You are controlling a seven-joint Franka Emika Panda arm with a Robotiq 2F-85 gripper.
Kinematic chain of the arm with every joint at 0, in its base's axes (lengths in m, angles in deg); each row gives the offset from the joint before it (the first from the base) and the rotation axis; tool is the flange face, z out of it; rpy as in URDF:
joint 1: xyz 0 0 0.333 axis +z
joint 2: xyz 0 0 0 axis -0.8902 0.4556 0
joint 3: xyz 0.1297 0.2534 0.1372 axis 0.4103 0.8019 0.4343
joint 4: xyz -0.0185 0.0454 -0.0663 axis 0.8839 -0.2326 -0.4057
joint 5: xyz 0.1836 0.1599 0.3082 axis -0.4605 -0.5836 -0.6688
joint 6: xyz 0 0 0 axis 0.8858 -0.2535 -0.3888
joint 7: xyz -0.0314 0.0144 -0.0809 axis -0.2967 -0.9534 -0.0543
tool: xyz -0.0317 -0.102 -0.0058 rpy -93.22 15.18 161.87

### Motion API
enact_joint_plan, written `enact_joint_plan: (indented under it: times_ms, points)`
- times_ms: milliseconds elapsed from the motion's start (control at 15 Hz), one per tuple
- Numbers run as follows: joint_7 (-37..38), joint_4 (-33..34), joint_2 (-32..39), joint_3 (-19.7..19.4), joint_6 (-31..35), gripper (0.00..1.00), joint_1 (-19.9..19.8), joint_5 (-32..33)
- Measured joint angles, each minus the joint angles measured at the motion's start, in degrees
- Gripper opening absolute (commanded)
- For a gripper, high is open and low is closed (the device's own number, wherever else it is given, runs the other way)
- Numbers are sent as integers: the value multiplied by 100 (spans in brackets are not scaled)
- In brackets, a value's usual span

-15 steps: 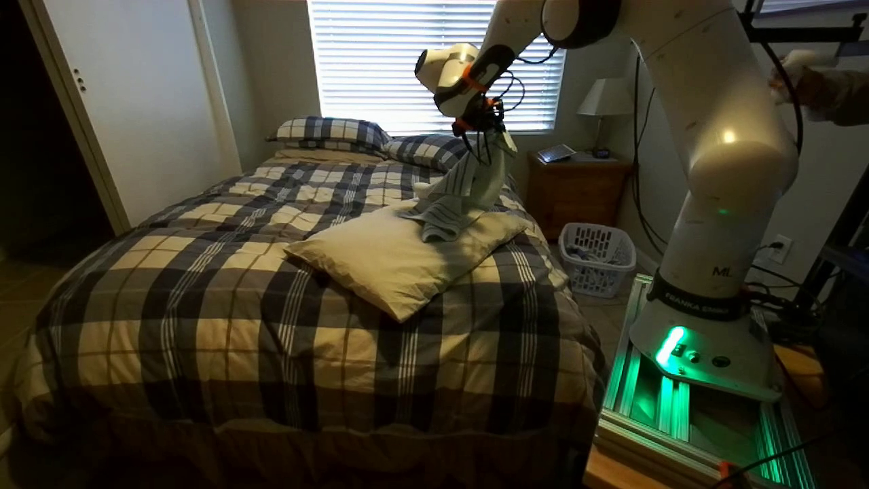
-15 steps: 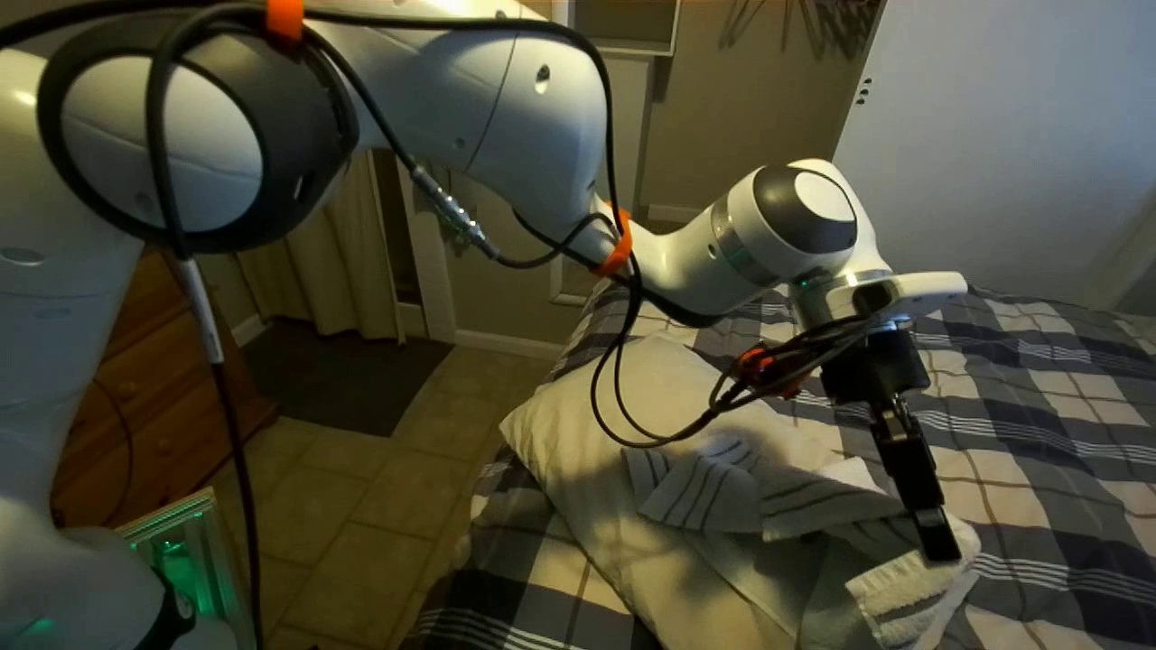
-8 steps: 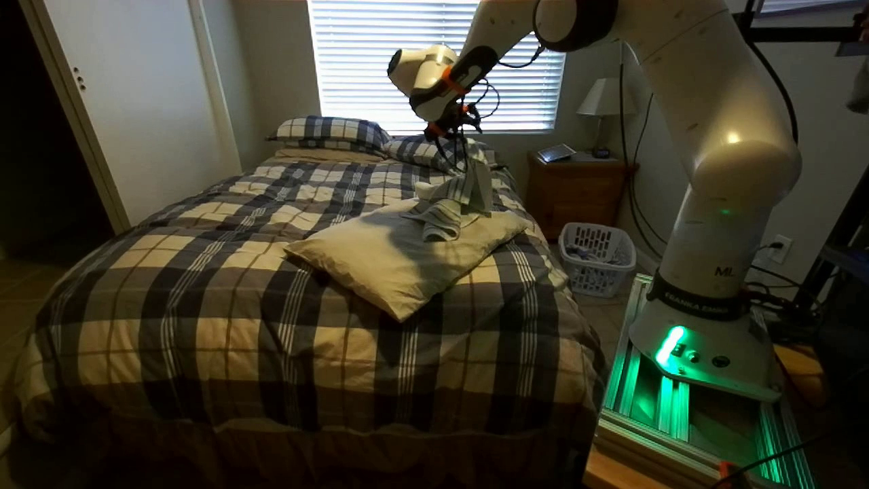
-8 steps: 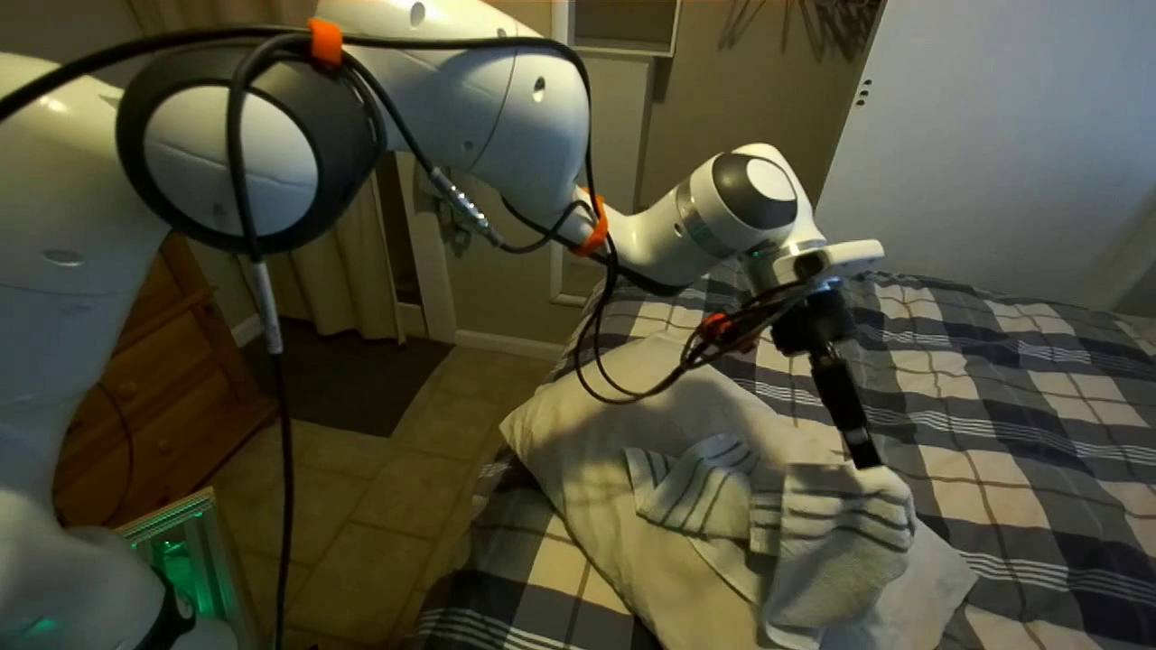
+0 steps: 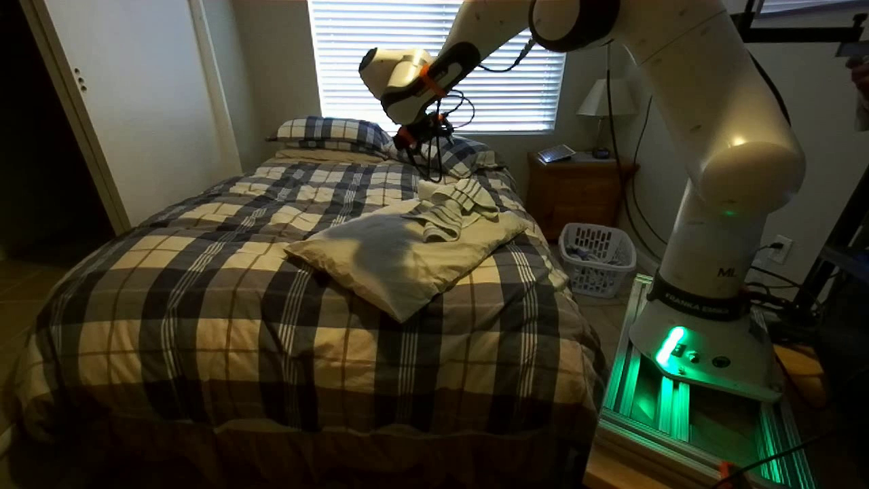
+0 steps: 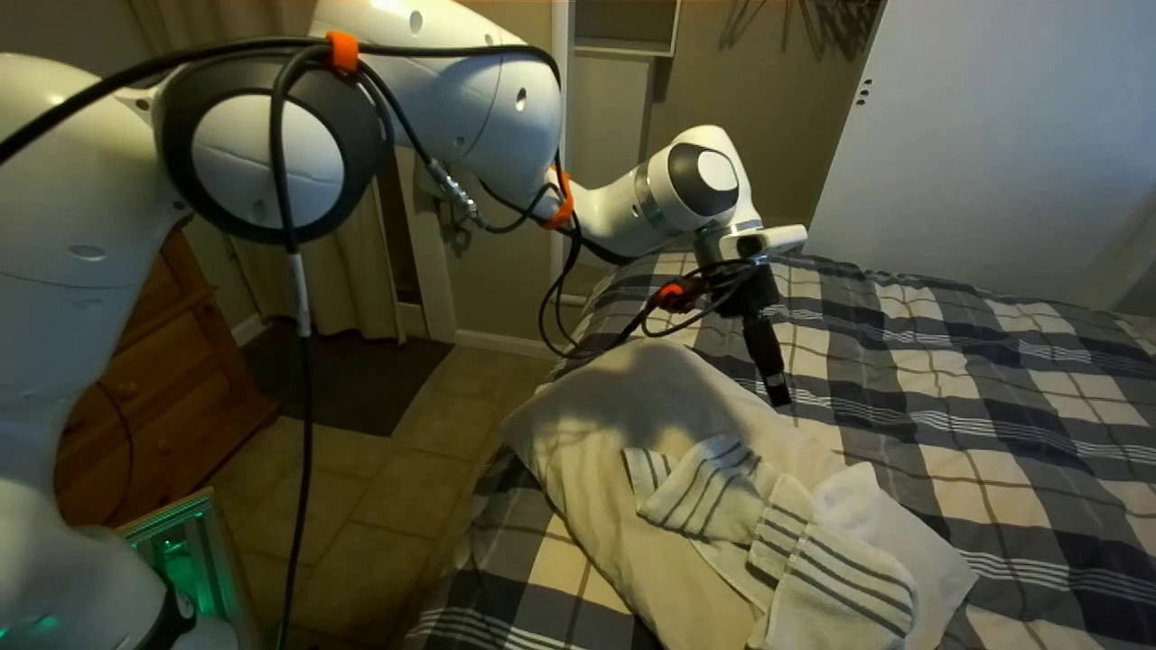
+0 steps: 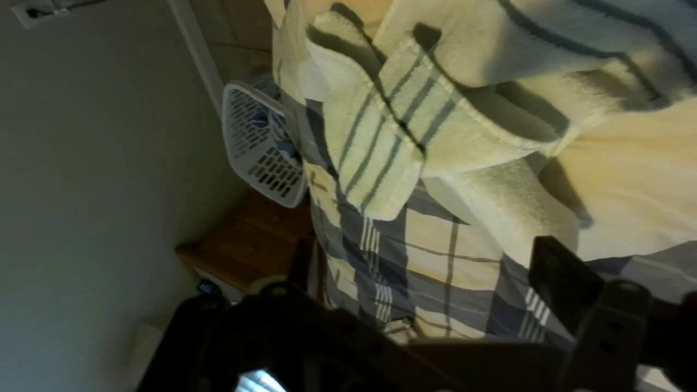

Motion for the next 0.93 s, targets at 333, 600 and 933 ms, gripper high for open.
enact_joint_plan:
  times_ms: [333,600,933]
  points:
    - [-877,-158,285,36,1598,100,-284,-760]
    - [-1862,-154,548,114,2285,100,-384,-1885]
    - [-3006,58,1010,176,2045,100,-365,-2827]
